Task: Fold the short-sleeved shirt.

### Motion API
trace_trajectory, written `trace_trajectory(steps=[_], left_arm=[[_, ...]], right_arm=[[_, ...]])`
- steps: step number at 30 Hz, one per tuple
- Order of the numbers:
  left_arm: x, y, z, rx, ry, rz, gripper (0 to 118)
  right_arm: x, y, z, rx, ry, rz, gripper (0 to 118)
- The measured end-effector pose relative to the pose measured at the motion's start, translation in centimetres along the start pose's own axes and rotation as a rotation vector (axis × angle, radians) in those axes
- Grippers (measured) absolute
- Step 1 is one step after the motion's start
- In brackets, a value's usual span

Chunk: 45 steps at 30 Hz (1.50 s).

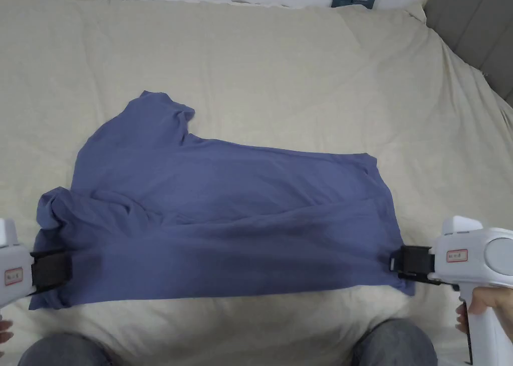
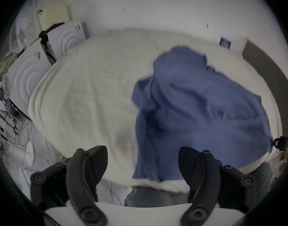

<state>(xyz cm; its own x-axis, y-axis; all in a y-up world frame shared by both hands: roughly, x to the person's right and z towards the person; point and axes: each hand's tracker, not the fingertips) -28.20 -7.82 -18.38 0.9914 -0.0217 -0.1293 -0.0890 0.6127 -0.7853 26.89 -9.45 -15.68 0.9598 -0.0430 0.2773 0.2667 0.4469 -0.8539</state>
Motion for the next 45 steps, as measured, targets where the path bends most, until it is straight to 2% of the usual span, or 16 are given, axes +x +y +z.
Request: trace_trajectory(steps=[2, 6, 11, 13, 15, 17, 18, 21, 32, 34, 35, 37, 38, 39, 41, 45], left_arm=[[0.1, 1.3, 1.5, 0.114, -0.017, 0.004, 108], [1.8, 4.1, 5.4, 0.413, -0.018, -0.009, 118], [5.2, 5.6, 9.7, 0.674, 0.0, -0.111, 118], [6.4, 5.7, 10.8, 0.706, 0.008, -0.138, 108], [7.0, 5.6, 11.3, 0.738, -0.003, -0.141, 62], [7.4, 5.9, 11.7, 0.727, -0.003, -0.132, 4], [7.3, 6.0, 11.5, 0.711, -0.015, -0.12, 2], [7.0, 6.6, 11.7, 0.671, -0.081, -0.093, 0], [6.0, 16.1, 5.0, 0.399, -0.137, -0.08, 0], [5.7, 18.7, 1.8, 0.328, -0.121, -0.087, 4], [5.4, 20.0, -0.2, 0.257, -0.13, -0.078, 17], [5.1, 21.9, -4.1, 0.143, -0.112, -0.073, 59], [5.2, 22.4, -5.9, 0.099, -0.083, -0.082, 89], [5.1, 23.1, -7.8, 0.065, -0.066, -0.093, 104], [5.0, 24.0, -10.8, 0.058, -0.041, -0.107, 115], [5.0, 25.5, -16.4, -0.022, -0.045, -0.079, 115]], right_arm=[[-0.3, 0.6, 2.6, 0.166, -0.027, 0.065, 105], [-2.4, 2.1, 8.9, 0.45, -0.042, 0.162, 108], [-5.5, 2.5, 14.8, 0.741, 0.064, 0.129, 118], [-6.7, 2.2, 15.8, 0.813, 0.101, 0.109, 118], [-7.6, 1.9, 16.4, 0.843, 0.14, 0.114, 94], [-8.4, 1.7, 16.4, 0.847, 0.148, 0.097, 38], [-8.6, 1.8, 16.3, 0.838, 0.156, 0.083, 21], [-8.6, 2.0, 15.9, 0.816, 0.202, 0.045, 2], [-8.7, 4.2, 13.7, 0.725, 0.205, 0.033, 1], [-9.1, 5.1, 12.8, 0.701, 0.205, 0.037, 1], [-9.3, 5.6, 12.4, 0.685, 0.197, 0.04, 1], [-9.6, 6.4, 11.4, 0.67, 0.191, 0.047, 1], [-9.8, 6.9, 10.9, 0.661, 0.189, 0.051, 1], [-9.9, 7.2, 10.3, 0.655, 0.186, 0.052, 1], [-10.0, 7.9, 9.0, 0.635, 0.176, 0.055, 1], [-10.5, 9.3, 6.0, 0.571, 0.164, 0.073, 1]])
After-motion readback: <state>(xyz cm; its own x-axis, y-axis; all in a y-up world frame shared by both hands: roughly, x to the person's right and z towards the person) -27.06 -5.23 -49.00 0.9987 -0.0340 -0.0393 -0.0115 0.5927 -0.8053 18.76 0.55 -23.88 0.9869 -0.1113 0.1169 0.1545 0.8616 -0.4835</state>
